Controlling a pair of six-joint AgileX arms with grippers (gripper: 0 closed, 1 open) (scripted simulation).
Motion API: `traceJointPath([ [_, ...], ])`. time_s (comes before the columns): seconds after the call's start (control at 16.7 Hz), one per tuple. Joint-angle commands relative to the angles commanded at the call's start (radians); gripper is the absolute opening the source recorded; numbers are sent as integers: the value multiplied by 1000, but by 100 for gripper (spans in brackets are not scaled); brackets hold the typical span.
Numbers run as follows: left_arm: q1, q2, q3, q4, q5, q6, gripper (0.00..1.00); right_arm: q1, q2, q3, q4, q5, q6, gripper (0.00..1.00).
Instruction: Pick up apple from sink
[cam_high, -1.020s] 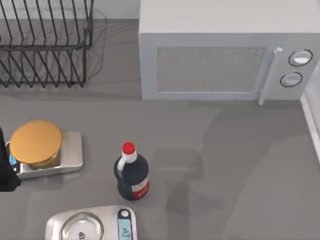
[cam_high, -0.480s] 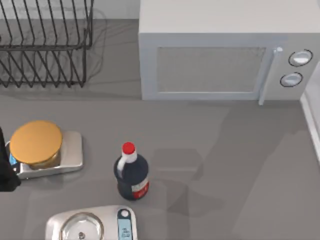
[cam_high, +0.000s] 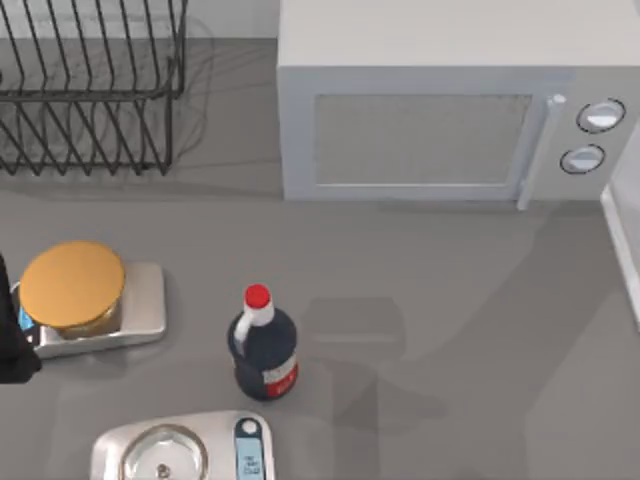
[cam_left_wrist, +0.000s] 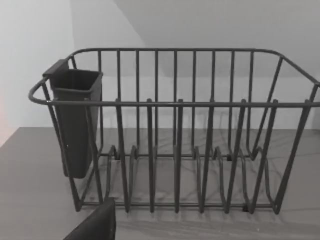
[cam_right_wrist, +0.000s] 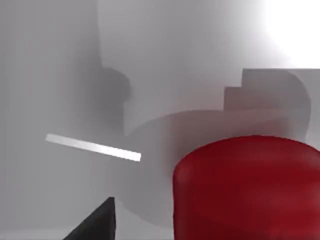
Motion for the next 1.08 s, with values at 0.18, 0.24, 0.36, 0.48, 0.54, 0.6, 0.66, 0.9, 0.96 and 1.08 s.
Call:
traceJointPath([
  [0.18,0,0,0,0,0,0,100,-2,76,-58,125,1,1,100],
  [0.24,0,0,0,0,0,0,100,-2,93,-69,146,1,1,100],
  [0.36,0,0,0,0,0,0,100,-2,102,-75,157,1,1,100],
  [0.48,0,0,0,0,0,0,100,-2,102,-75,157,1,1,100],
  [0.54,0,0,0,0,0,0,100,-2,102,-75,157,1,1,100],
  [0.6,0,0,0,0,0,0,100,-2,102,-75,157,1,1,92],
  [0.66,0,0,0,0,0,0,100,-2,102,-75,157,1,1,85],
  [0.9,0,0,0,0,0,0,100,-2,102,-75,157,1,1,55],
  [0.96,0,0,0,0,0,0,100,-2,102,-75,157,1,1,47],
  [1.08,0,0,0,0,0,0,100,-2,102,-75,157,1,1,32],
])
